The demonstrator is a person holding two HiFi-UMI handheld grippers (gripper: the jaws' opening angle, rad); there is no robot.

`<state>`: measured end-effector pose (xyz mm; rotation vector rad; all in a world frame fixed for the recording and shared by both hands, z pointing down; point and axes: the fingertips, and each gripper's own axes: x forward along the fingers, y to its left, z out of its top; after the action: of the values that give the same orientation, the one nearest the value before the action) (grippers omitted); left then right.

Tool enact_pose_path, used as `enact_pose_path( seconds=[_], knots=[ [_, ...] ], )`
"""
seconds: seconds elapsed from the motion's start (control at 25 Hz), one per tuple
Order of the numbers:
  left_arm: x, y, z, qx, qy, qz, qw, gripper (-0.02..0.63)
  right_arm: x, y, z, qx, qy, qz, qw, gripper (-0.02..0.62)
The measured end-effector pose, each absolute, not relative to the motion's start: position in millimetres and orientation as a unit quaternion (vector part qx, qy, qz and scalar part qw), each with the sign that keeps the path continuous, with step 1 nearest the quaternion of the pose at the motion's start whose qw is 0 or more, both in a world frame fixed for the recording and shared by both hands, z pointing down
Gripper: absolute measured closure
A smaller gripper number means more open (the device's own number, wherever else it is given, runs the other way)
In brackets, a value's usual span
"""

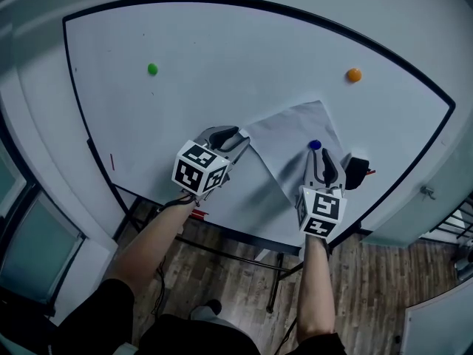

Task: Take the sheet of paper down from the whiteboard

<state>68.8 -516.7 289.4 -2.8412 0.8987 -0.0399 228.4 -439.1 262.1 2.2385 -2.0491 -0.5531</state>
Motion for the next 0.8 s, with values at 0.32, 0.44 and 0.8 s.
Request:
enact_pose_path(
  seconds=[0.32, 0.44, 0.8],
  knots=[
    [76, -521, 286, -0.951, 0.300, -0.009, 0.078, 0.508, 230, -449, 261, 0.730, -0.657, -0.183, 0.030, 0.495],
    [77, -521, 286, -0.951, 0.300, -0.006, 0.078, 0.536, 231, -450, 260, 0.733, -0.655, -0.184, 0.029, 0.495],
    [79, -525, 285, -0.950, 0.301, -0.004, 0.079, 0.571, 230, -452, 259, 0.731, -0.656, -0.185, 0.025, 0.495]
  ],
)
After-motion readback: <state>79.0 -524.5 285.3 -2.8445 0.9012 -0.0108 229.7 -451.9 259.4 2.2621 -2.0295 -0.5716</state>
